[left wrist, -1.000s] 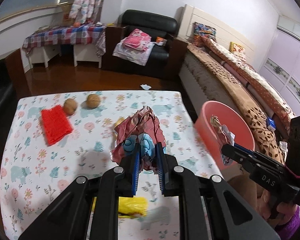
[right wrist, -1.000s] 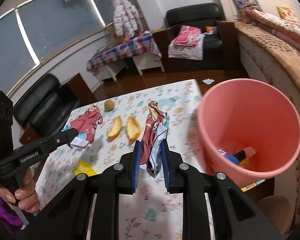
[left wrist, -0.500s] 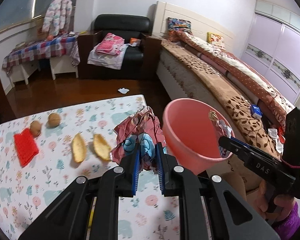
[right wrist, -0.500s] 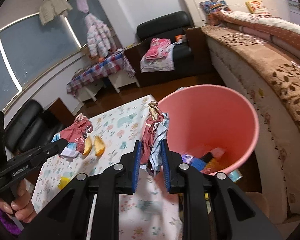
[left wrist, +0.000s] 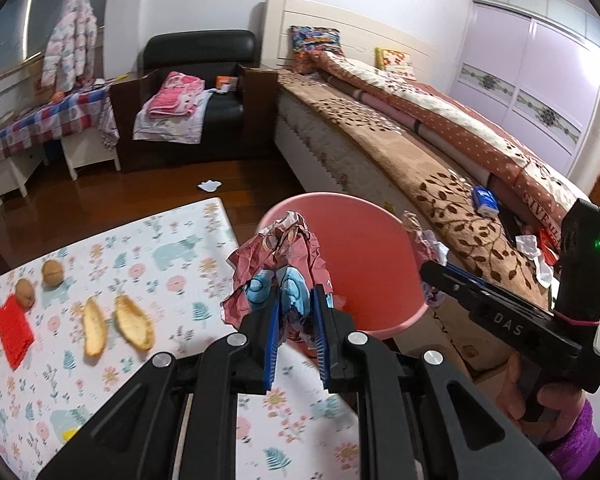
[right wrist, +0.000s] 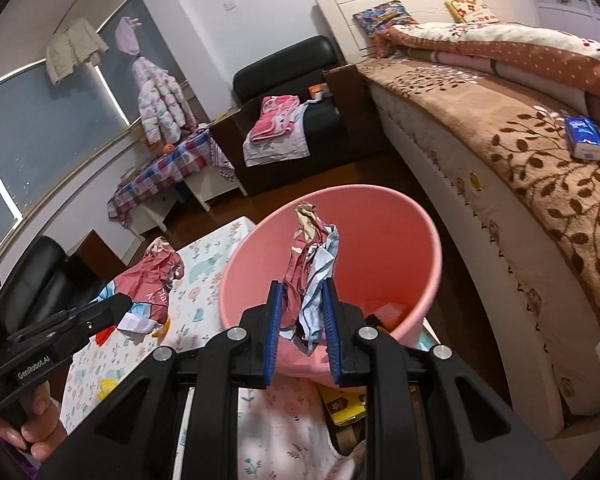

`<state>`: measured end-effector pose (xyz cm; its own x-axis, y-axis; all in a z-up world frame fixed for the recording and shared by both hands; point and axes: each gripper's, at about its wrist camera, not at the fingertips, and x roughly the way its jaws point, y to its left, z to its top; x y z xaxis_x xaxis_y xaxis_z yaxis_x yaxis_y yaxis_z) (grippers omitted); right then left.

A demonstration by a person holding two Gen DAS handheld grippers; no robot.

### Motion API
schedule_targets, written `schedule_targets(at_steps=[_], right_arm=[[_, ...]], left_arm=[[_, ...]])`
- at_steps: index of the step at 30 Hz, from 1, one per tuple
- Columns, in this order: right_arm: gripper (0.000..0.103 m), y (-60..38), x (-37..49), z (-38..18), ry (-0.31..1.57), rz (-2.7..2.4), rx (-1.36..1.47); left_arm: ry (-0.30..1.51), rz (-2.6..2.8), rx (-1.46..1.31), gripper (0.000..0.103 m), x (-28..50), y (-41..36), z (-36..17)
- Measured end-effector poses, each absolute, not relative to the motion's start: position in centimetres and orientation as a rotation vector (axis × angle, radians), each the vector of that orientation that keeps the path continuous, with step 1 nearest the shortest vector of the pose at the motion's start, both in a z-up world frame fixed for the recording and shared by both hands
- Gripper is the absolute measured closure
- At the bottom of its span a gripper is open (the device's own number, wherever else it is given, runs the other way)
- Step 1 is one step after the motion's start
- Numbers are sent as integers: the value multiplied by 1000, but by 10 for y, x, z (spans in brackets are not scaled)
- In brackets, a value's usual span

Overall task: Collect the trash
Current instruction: 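Carry both wrappers with both tools over the pink bucket, then open both tools to drop the wrappers into the bucket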

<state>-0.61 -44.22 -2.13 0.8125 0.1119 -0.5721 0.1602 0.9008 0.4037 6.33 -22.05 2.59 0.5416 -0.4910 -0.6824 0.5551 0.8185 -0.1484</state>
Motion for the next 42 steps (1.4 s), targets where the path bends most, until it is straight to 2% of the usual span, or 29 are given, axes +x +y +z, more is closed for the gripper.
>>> schedule_targets(at_steps=[13, 27, 30, 33, 35, 40, 42], right_arm=[[82, -464, -2, -37, 647, -82, 476], [82, -464, 11, -43, 670, -97, 463], [82, -465, 14, -45, 676, -104, 459], [82, -466, 15, -45, 677, -110, 459], [82, -466, 14, -44, 671, -117, 456], [82, -467, 16, -45, 679, -126, 459], [74, -468, 15, -44, 679, -124, 474]], left_arm=[[818, -685, 157, 87, 70, -275, 7], [867, -691, 181, 85, 80, -295, -12], [871, -689, 181, 81, 82, -296, -12], [869, -680, 184, 74, 83, -297, -12], [866, -676, 182, 65, 83, -296, -10], [854, -681, 180, 56, 82, -295, -5], [848, -682, 173, 54, 81, -293, -2]])
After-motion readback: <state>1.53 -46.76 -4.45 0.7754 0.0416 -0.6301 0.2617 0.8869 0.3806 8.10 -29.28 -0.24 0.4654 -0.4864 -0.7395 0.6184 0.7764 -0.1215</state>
